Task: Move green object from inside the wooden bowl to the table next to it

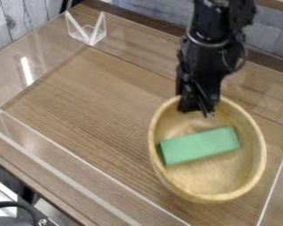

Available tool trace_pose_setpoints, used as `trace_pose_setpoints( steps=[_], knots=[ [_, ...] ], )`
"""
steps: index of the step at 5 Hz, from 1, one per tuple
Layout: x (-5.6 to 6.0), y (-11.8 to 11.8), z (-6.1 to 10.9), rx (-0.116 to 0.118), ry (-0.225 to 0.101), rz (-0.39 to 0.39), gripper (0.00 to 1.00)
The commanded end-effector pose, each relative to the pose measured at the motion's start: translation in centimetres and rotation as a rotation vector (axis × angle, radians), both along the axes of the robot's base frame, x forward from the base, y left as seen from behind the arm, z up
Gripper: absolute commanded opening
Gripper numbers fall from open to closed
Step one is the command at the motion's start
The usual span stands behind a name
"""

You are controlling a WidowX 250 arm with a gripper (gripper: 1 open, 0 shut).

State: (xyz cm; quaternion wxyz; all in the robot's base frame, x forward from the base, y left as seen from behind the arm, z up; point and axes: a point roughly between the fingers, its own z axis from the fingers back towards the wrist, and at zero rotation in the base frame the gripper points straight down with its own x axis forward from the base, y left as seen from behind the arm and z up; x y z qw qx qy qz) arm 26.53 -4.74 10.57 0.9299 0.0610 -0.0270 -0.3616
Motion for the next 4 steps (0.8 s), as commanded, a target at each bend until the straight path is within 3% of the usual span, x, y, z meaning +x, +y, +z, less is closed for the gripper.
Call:
trace_pose_setpoints(
  steps=[1,4],
  knots=[
    [1.5,0.2,1.7,-0.027,-0.079,0.020,0.00],
    [2.8,-0.4,0.2,-0.039,-0.089,0.259,0.00]
  ],
)
